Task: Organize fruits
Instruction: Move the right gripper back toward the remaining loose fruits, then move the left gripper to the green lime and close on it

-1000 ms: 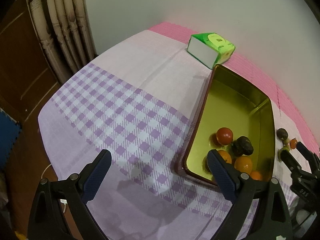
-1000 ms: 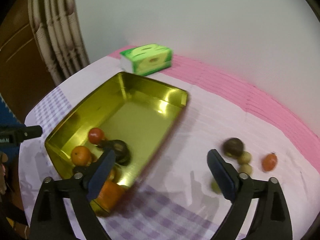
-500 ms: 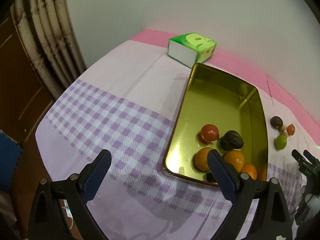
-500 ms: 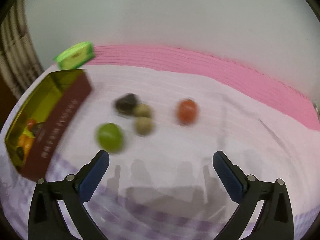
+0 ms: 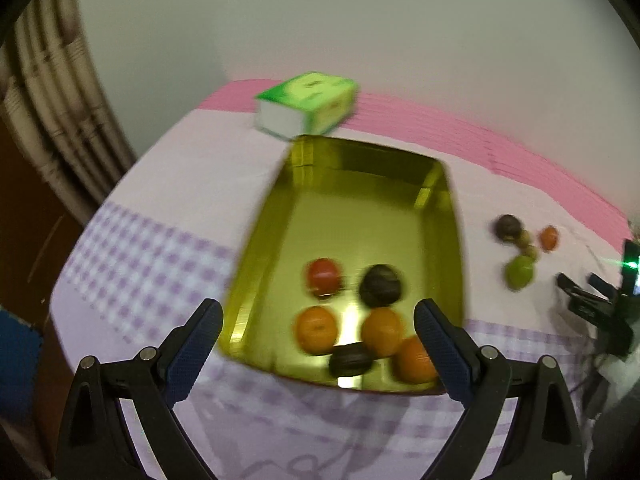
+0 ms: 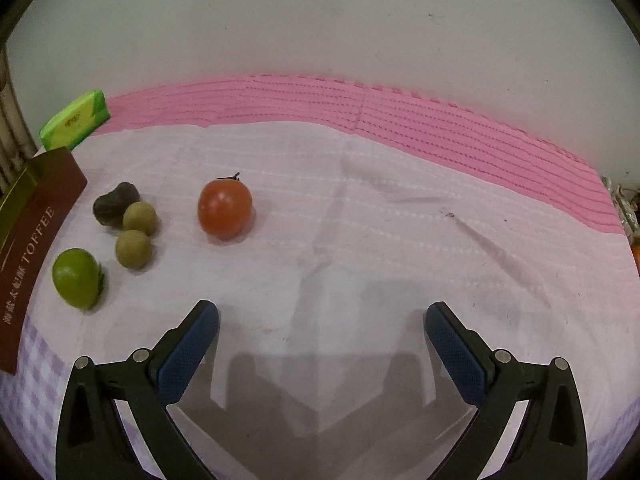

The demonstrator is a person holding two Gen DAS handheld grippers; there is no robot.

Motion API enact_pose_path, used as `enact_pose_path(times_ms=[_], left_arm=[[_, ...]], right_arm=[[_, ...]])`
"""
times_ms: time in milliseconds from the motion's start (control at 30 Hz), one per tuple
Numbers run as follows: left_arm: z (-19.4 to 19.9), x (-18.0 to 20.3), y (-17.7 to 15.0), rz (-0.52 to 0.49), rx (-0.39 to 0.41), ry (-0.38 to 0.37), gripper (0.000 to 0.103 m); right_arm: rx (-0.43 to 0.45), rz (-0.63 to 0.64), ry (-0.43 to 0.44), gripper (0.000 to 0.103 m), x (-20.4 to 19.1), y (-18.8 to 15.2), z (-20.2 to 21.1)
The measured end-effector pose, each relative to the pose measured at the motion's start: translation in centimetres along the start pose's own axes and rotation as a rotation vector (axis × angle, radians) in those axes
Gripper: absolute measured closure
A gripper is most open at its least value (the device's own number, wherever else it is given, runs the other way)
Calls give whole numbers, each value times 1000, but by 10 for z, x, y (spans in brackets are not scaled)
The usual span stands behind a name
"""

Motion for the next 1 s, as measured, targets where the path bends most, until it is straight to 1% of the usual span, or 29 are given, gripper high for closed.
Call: enact_pose_path(times_ms=[100, 167, 267, 467, 600, 733, 1000], left_arm=[[-1, 33, 5, -55, 7, -41, 8], [-4, 60, 8, -105, 5, -67, 8], [-9, 95, 9, -172, 4, -107, 8], [-31, 147, 2, -257, -35, -161, 8], [-46, 167, 0, -269, -63, -184, 8], [-63, 179, 0, -250, -102, -200, 9], [-90, 196, 5, -251, -137, -186, 16]], right_arm=[[0, -1, 1, 0, 3, 2, -2], [-10, -15, 28, 0, 4, 5, -6], [-9, -19, 30, 0, 11, 5, -7], [-9, -1, 43, 0, 13, 5, -7], [-9, -1, 43, 0, 14, 3, -6], [-9, -1, 43, 0, 14, 4, -7], [-10, -1, 43, 0, 13, 4, -7]])
Point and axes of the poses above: each gripper's, at about its wrist camera, not at the fingertips, and z roughly against the way its jaws point, x to its right, y to its top, the point moved 9 cm from there along -z, roughly the way its jaws point, and after that the axes turned 1 degree about -x, right-handed, at the moved point
